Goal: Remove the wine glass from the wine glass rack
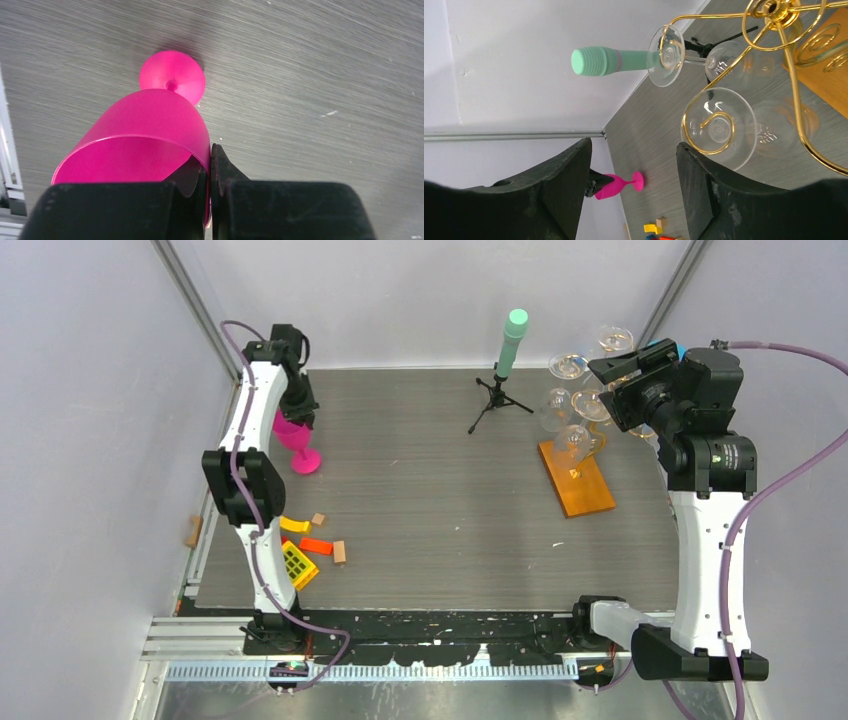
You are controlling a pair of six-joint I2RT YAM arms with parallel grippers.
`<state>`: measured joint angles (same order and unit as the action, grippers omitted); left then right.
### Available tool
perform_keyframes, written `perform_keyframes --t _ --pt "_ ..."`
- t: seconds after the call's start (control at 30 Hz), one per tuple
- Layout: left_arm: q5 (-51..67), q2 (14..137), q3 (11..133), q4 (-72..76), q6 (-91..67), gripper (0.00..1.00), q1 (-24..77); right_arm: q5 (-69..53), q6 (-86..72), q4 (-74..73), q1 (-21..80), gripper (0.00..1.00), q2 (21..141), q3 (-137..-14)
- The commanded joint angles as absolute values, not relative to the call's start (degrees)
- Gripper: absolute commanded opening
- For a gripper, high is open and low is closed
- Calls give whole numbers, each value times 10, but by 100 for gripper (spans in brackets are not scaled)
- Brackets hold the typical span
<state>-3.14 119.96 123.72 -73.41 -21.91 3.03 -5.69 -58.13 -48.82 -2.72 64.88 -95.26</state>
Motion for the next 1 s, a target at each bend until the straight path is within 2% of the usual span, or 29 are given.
perform_keyframes --t 0.0,0.2,0.43,0.63,0.8,0.87,0.9,0.97 --pt "-72 1200 1246 -709 -192 0 18 -29 -562 -493 -25 68 643 -969" --pt "-69 1219 1262 -684 -183 0 12 -24 -563 -492 -25 68 646 -969" --pt "-86 1232 1295 -700 -173 16 11 -20 -558 -525 -26 68 655 -985" --pt "-81 1214 1329 -722 -172 47 10 -17 -558 -535 -26 69 654 -990" --pt "-55 1177 1344 -735 -177 66 10 -6 -555 -567 -26 69 661 -1014" --pt "-38 1157 1344 -732 -176 84 10 7 -554 -589 -26 69 667 -1026" --pt "-29 1147 1344 -730 -176 90 10 22 -554 -599 -26 69 670 -1038" --pt "-6 1126 1345 -721 -173 95 10 43 -553 -629 -26 68 680 -1054"
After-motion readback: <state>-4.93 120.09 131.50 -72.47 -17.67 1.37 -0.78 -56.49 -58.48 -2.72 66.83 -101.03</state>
